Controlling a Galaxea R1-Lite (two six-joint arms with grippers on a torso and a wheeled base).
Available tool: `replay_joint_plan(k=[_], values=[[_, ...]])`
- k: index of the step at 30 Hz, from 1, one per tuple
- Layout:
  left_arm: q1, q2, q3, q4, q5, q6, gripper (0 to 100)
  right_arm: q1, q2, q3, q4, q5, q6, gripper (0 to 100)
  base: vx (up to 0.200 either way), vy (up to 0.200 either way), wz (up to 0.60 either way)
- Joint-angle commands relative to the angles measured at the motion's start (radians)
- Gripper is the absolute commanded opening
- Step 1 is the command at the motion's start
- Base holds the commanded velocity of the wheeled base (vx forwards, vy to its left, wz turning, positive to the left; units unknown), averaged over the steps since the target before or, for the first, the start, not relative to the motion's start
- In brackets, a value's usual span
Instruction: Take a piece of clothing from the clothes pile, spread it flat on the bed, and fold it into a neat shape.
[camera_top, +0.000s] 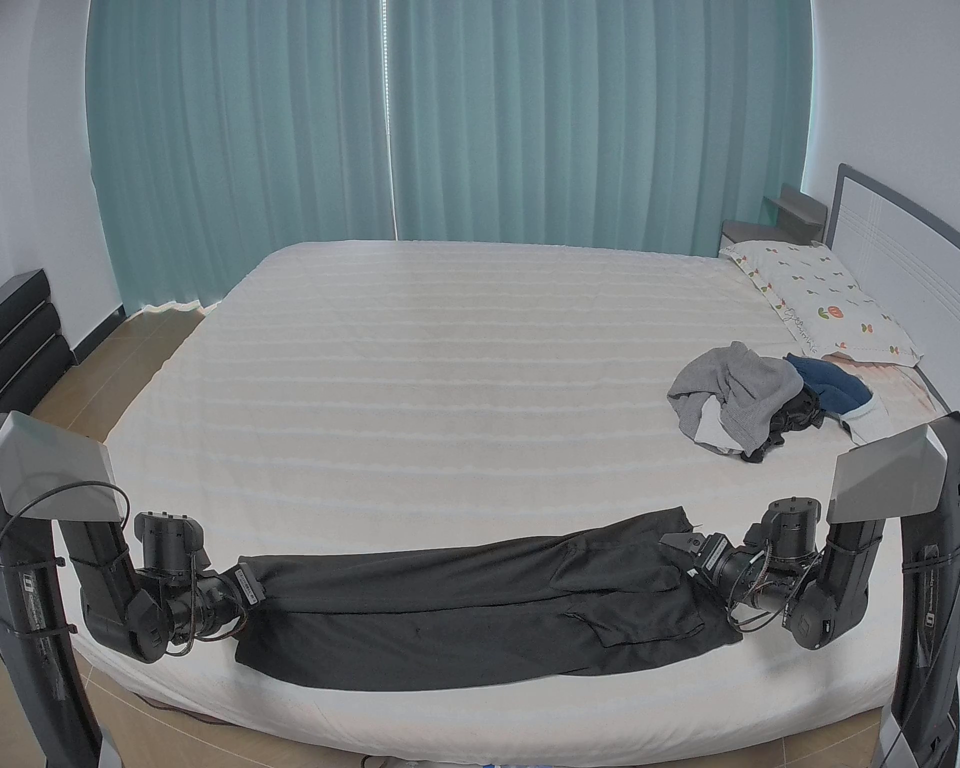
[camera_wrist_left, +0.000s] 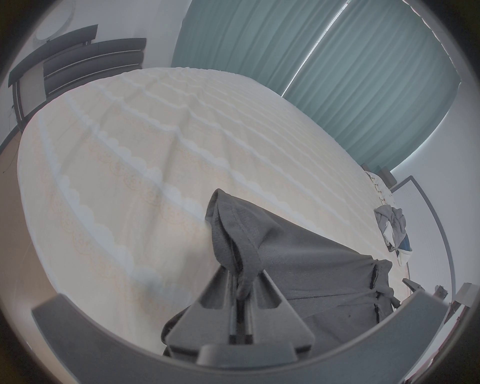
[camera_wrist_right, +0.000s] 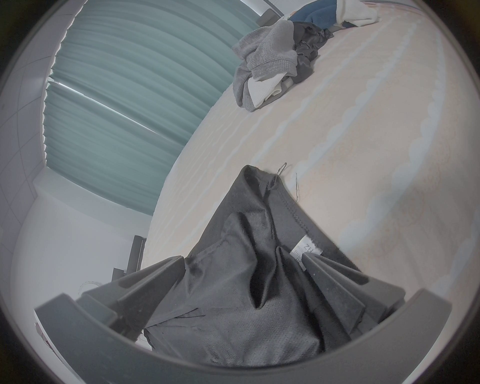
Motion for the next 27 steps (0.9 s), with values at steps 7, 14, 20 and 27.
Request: replay_joint_plan(k=[7,14,20,27], values=[[-0.002,0.005,-0.001,-0.001,0.0,-0.005,0,0.001,0.001,0.0,0.0,0.001,0.0,100,-0.029,0.0,0.0],[-0.002,0.005,-0.001,-0.001,0.0,-0.005,0,0.001,0.001,-0.002,0.0,0.001,0.0,100,-0.143,0.0,0.0],[-0.002,0.006,-0.001,-0.003,0.0,-0.003,0,0.001,0.001,-0.002,0.0,-0.001,0.0,100,0.0,0.0,0.0],[-0.002,0.0,-0.003,-0.003,0.0,-0.008,0,0.001,0.001,-0.002,0.0,-0.001,0.0,100,0.0,0.0,0.0]])
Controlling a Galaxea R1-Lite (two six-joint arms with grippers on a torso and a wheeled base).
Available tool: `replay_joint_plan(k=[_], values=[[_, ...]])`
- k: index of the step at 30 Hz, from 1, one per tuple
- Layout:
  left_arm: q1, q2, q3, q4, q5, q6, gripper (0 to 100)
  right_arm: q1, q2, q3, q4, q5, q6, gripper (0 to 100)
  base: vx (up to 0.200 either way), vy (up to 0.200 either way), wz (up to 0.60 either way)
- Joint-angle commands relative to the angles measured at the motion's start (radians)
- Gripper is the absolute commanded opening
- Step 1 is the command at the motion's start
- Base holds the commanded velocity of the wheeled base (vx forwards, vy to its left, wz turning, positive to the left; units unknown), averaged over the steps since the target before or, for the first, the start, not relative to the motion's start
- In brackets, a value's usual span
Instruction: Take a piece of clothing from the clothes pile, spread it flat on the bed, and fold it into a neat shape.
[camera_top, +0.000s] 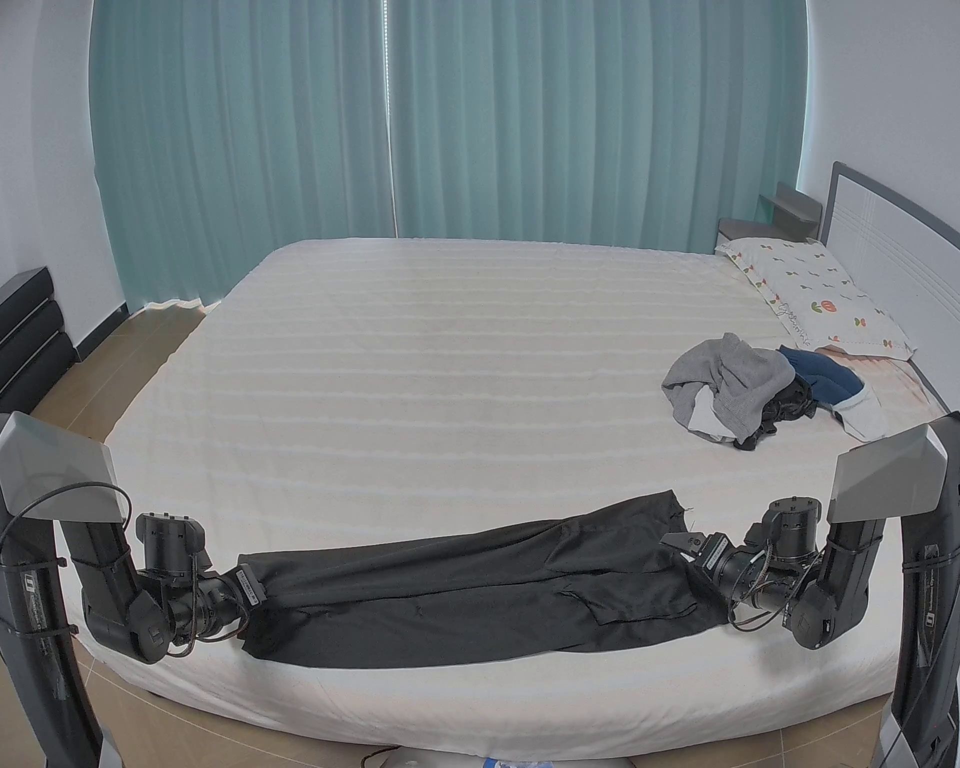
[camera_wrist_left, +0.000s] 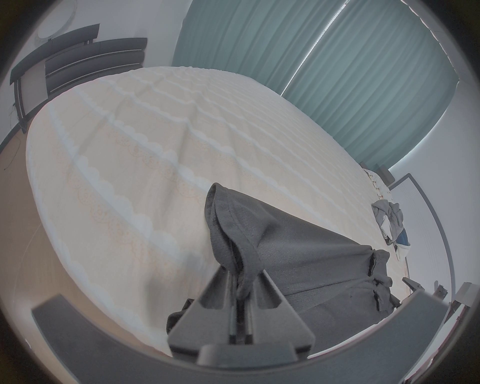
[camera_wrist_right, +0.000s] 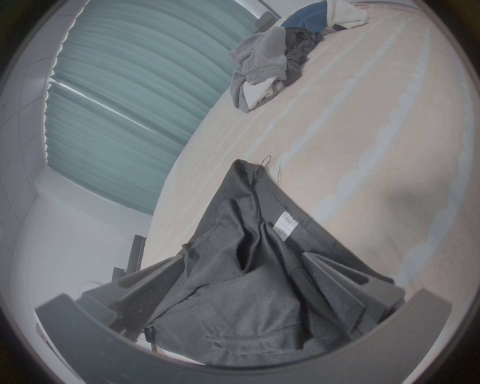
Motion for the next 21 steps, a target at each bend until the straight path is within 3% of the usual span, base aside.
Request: replay_joint_plan(k=[1,15,18,21], values=[[0.0,-0.002,0.001,0.0,0.0,-0.001,0,0.001,0.001,0.0,0.0,0.0,0.0,100,0.0,0.0,0.0],[0.0,0.001,-0.005,0.0,0.0,-0.004,0,0.001,0.001,0.0,0.0,0.0,0.0,100,0.0,0.0,0.0],[0.0,0.001,-0.005,0.0,0.0,-0.004,0,0.001,0.001,0.0,0.0,0.0,0.0,100,-0.2,0.0,0.0],[0.0,0.003,-0.007,0.0,0.0,-0.004,0,0.001,0.001,0.0,0.0,0.0,0.0,100,0.0,0.0,0.0]])
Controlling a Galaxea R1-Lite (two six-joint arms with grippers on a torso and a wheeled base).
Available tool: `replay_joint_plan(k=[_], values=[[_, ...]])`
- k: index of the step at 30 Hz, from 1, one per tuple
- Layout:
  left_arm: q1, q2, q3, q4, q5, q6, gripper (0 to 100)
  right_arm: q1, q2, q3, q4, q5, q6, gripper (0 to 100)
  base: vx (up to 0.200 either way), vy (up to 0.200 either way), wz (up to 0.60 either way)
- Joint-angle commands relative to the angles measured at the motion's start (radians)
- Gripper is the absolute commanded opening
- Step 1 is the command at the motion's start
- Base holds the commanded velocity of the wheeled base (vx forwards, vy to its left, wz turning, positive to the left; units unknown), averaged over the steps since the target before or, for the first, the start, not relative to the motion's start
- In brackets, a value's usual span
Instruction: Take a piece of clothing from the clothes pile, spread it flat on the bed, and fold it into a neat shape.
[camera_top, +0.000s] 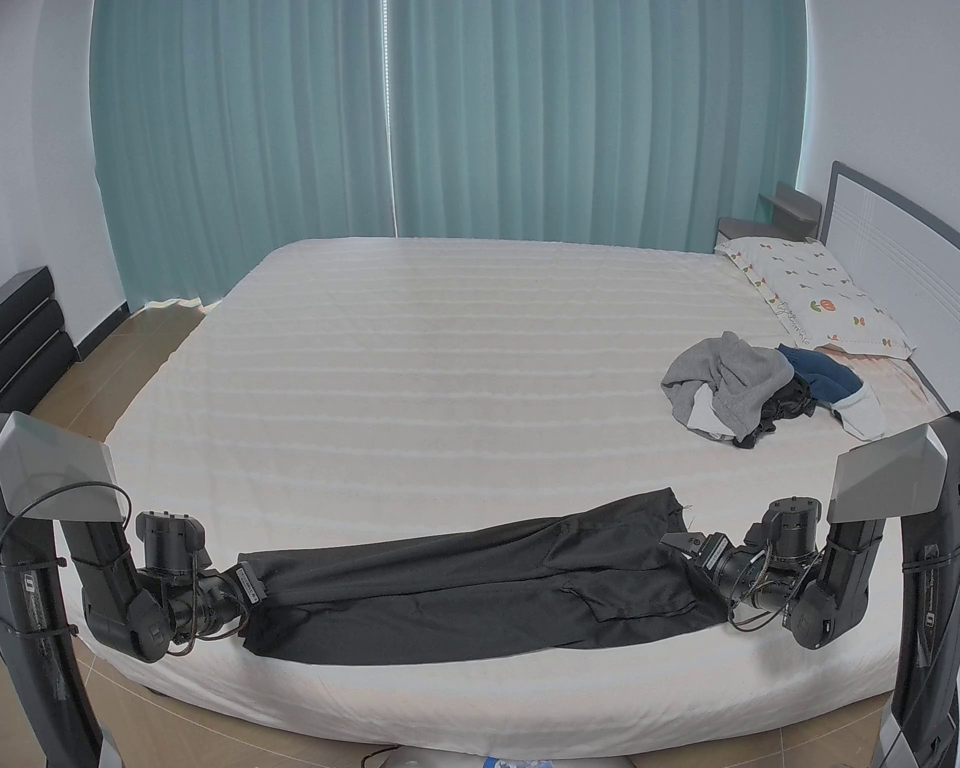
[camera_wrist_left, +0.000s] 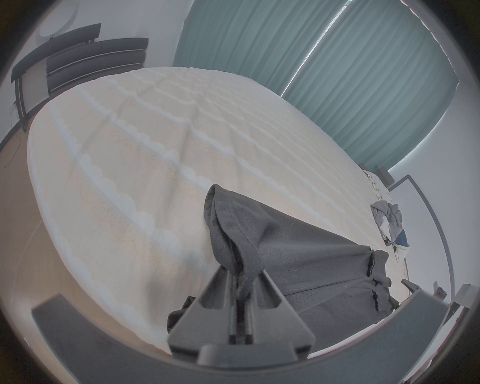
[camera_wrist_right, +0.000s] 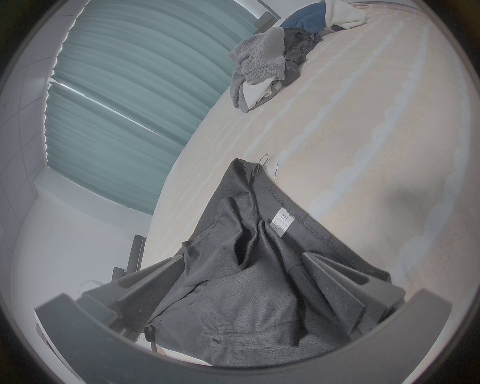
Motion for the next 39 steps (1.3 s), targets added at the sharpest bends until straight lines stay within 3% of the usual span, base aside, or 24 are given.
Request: replay_joint_plan(k=[1,7,12,19,24,29,39], values=[[0.0,0.002,-0.001,0.0,0.0,0.0,0,0.0,0.001,0.0,0.0,0.0,0.0,100,0.0,0.0,0.0],[0.002,0.001,-0.017,0.0,0.0,-0.004,0,0.0,0.001,0.0,0.0,0.0,0.0,100,0.0,0.0,0.0],[-0.006,-0.008,-0.089,0.015,0.008,-0.082,0,0.0,0.003,-0.001,0.0,0.0,0.0,100,0.0,0.0,0.0],[-0.032,-0.035,-0.106,0.03,0.045,-0.086,0,0.0,0.001,-0.001,-0.002,0.0,0.0,100,0.0,0.0,0.0],[-0.09,-0.111,-0.179,0.195,0.106,-0.088,0,0.0,0.003,0.0,-0.002,0.0,0.0,100,0.0,0.0,0.0],[-0.129,-0.157,-0.273,0.38,0.129,-0.089,0,0.0,0.003,0.0,-0.002,0.0,0.0,100,0.0,-0.2,0.0],[-0.219,-0.177,-0.365,0.52,0.196,-0.154,0,0.001,0.009,0.002,-0.005,-0.001,-0.001,100,0.0,-0.2,0.0]])
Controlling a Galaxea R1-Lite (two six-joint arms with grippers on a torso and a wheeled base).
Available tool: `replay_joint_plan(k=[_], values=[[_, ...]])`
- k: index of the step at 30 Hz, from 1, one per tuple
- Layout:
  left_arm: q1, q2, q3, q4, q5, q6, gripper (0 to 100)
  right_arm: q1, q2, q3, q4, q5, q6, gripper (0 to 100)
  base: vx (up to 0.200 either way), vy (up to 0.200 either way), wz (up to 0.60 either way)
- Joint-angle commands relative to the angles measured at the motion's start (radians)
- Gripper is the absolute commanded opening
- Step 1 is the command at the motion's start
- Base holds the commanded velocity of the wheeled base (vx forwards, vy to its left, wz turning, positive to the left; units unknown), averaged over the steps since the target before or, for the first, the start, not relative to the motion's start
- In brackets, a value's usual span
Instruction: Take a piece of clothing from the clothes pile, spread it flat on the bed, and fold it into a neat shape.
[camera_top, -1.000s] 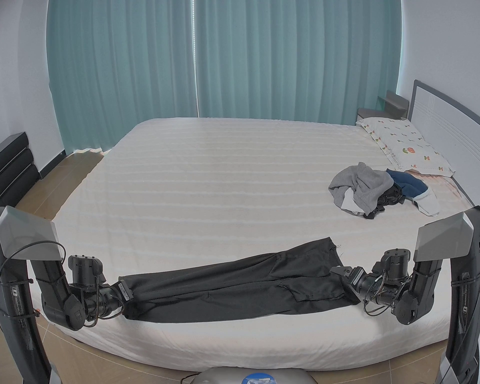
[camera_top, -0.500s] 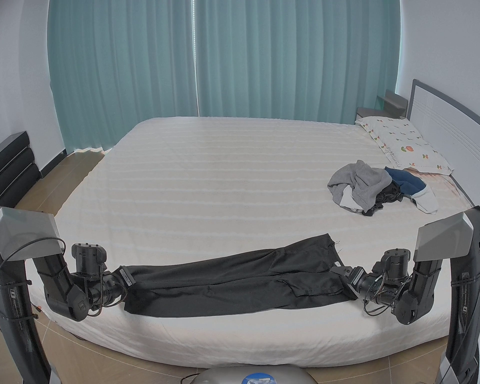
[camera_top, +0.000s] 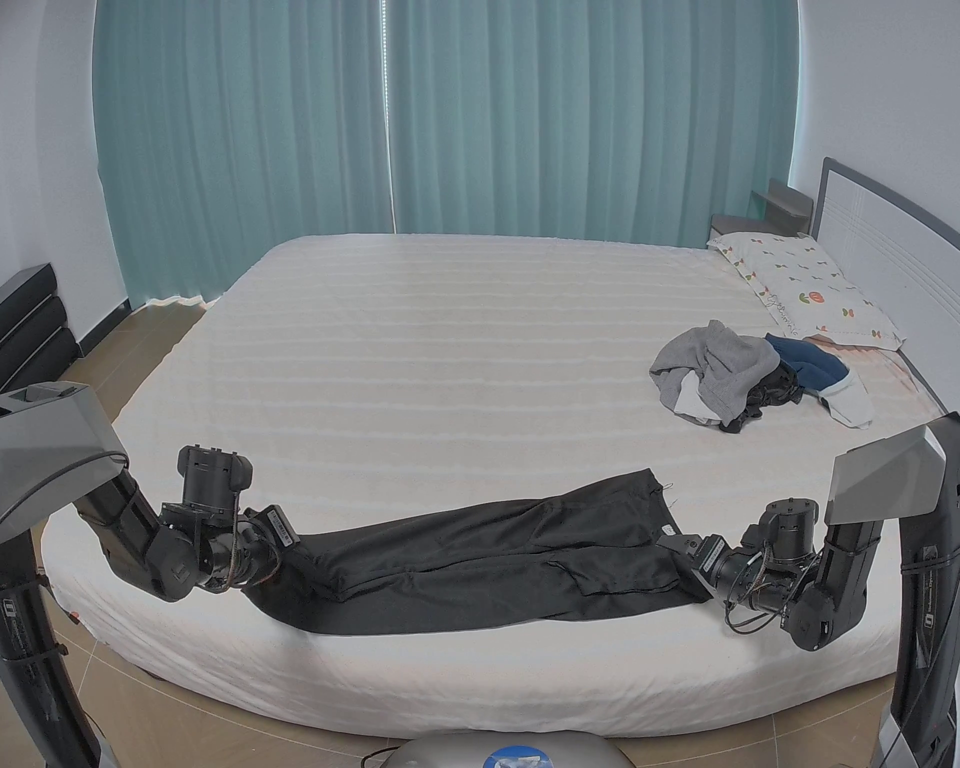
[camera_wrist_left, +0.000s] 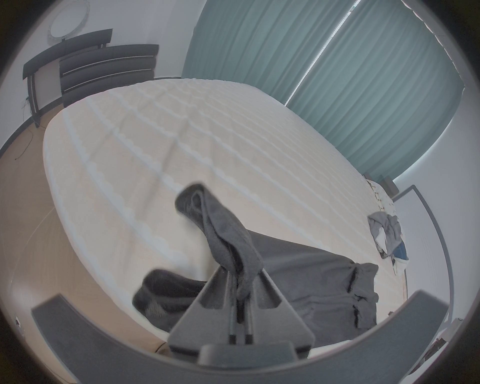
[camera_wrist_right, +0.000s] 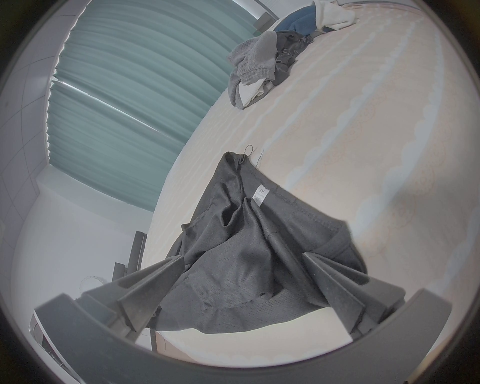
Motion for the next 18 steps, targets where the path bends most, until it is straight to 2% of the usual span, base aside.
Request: replay_joint_plan(k=[1,7,18], values=[[-0.049,-0.035,-0.033,0.038,0.018,-0.005,0,0.001,0.006,0.0,-0.002,0.0,-0.001,100,0.0,-0.2,0.0],[-0.14,-0.049,-0.129,0.158,0.072,-0.057,0,0.001,0.006,0.0,-0.002,-0.002,-0.001,100,0.0,-0.2,0.0],[-0.264,-0.03,-0.394,0.455,0.081,-0.128,0,0.008,0.007,0.0,0.0,-0.005,-0.003,100,0.0,-0.2,0.0]])
